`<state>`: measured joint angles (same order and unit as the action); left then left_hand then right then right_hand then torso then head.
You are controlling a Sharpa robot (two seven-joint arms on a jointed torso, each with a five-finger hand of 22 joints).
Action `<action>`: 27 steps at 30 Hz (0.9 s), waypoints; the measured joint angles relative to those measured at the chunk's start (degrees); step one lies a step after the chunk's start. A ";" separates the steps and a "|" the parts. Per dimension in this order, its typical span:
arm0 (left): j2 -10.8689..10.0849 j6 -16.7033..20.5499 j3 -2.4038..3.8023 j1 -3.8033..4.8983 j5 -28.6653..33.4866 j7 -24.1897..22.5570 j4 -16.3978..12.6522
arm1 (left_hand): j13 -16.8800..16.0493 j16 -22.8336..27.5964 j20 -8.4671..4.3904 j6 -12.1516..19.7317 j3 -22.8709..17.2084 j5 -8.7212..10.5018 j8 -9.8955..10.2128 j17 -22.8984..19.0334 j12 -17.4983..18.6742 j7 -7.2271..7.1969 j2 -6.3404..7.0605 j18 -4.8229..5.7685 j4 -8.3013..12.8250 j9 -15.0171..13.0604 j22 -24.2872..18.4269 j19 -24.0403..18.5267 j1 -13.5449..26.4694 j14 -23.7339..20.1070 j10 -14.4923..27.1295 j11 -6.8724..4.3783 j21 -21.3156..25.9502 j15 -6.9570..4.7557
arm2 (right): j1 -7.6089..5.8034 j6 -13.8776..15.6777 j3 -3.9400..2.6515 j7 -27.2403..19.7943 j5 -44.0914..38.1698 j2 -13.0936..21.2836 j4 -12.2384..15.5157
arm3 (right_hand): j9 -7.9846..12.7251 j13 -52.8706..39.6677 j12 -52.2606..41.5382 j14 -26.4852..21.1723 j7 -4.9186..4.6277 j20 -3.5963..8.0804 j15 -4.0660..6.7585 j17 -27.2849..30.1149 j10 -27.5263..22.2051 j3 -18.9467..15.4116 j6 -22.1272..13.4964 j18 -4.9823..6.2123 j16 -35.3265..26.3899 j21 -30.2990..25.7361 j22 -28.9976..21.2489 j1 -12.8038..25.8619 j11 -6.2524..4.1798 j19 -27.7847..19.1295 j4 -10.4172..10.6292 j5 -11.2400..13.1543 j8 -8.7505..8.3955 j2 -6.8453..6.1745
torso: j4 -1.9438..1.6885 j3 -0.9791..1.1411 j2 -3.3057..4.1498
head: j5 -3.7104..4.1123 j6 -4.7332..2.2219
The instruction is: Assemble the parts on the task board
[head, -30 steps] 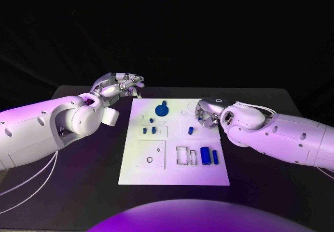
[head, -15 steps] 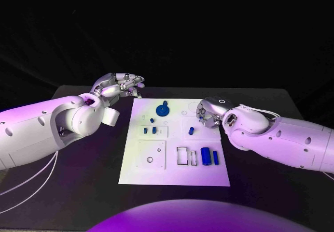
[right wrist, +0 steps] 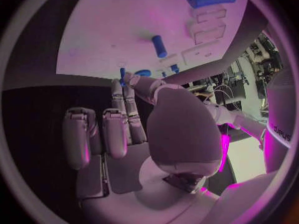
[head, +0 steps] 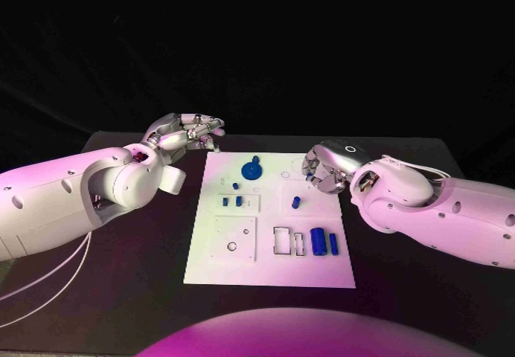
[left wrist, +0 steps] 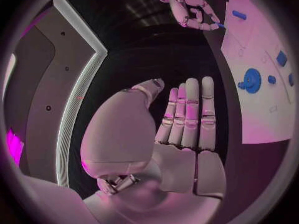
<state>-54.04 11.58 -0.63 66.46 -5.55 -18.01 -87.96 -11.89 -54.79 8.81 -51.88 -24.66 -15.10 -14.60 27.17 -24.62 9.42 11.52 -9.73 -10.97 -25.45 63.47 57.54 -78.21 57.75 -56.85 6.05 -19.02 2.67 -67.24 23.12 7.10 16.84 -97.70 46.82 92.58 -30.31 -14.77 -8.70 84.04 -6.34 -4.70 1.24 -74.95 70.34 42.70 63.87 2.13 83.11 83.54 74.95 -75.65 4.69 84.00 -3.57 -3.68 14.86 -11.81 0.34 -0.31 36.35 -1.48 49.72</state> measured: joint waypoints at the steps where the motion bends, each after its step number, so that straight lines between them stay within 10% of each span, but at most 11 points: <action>1: 0.02 -0.01 0.00 0.00 0.00 0.01 0.03 | 0.00 0.00 0.00 0.08 0.00 0.00 0.00 0.00 0.00 0.08 0.00 0.00 0.00 0.00 0.00 0.00 0.00 0.00 0.00 0.00 0.00 0.00 | -0.01 0.06 -0.02 0.00 0.15 -0.02 0.84 | 0.00 0.00 0.03 0.00 0.00 0.00 0.00 0.00 0.00 0.00 0.00 0.00 0.00 0.00 0.00 0.00 0.00 0.00 0.00 0.00 0.00 0.00 | 0.03 0.01 0.01 | -0.08 0.00; 11: 0.87 -0.09 0.00 -0.01 0.00 0.05 0.21 | 0.01 0.00 0.00 0.08 0.00 0.00 0.00 0.00 0.00 0.08 0.07 0.00 0.00 0.00 0.00 0.00 -0.07 0.00 0.00 0.00 0.00 0.00 | 1.15 0.35 -0.02 -0.49 1.38 -4.80 6.52 | -0.04 0.00 0.40 0.00 0.00 0.00 0.00 0.01 -0.02 0.15 0.00 0.00 0.00 0.00 -0.01 -0.23 0.01 0.00 -0.16 0.01 -0.01 0.22 | -0.11 0.04 0.02 | -1.64 -0.01; 27: 2.13 -0.01 -0.02 -0.02 -0.01 0.00 -0.08 | 0.05 0.00 0.00 0.08 0.00 0.00 0.00 0.00 0.00 0.08 0.22 0.00 0.00 0.01 0.01 0.00 -0.22 0.00 0.00 0.00 0.00 0.00 | 6.58 -0.04 0.74 -2.17 1.53 -11.94 2.61 | -0.09 0.00 0.28 0.00 0.00 -0.01 0.00 0.02 -0.02 0.08 -0.01 0.00 0.00 -0.01 -0.02 -0.23 0.01 0.00 -0.23 -0.29 -0.02 0.22 | -0.11 -0.11 0.07 | -4.76 0.28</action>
<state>-51.91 11.58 -0.64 66.44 -5.56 -18.02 -88.04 -11.84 -54.79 8.81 -51.80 -24.66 -15.10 -14.60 27.17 -24.62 9.50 11.75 -9.73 -10.98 -25.44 63.48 57.54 -78.44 57.75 -56.85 6.05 -19.02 2.67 -60.66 23.08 7.84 14.67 -96.17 34.88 95.19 -30.40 -14.77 -8.42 84.04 -6.35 -4.71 1.24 -74.93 70.32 42.77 63.86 2.13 83.11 83.53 74.93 -75.88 4.70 84.00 -3.79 -3.97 14.84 -11.59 0.23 -0.42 36.41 -6.24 50.00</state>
